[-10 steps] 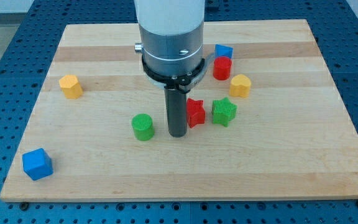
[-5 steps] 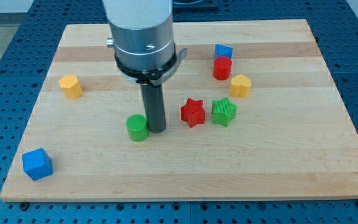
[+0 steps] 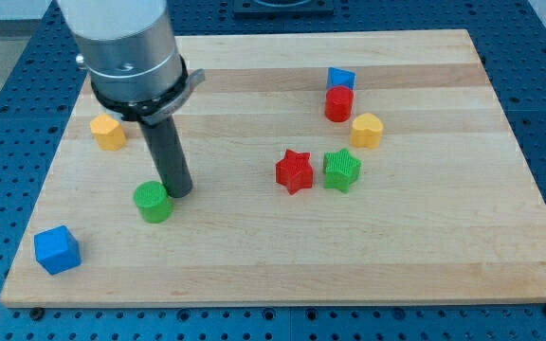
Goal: Move green circle to the right of the blue cube
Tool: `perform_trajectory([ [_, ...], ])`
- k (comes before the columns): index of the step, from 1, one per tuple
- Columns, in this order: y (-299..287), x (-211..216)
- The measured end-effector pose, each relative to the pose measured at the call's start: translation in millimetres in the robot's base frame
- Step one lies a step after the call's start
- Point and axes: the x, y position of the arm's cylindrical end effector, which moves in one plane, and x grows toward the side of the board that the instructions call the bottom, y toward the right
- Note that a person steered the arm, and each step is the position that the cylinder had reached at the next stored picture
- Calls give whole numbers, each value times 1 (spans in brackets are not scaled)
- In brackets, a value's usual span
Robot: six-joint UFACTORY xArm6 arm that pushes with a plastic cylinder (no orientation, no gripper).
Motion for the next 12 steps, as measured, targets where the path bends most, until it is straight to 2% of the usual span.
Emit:
perform_trajectory([
  [3, -34, 0],
  [9, -67, 32],
  [10, -68, 32],
  [12, -27, 29],
])
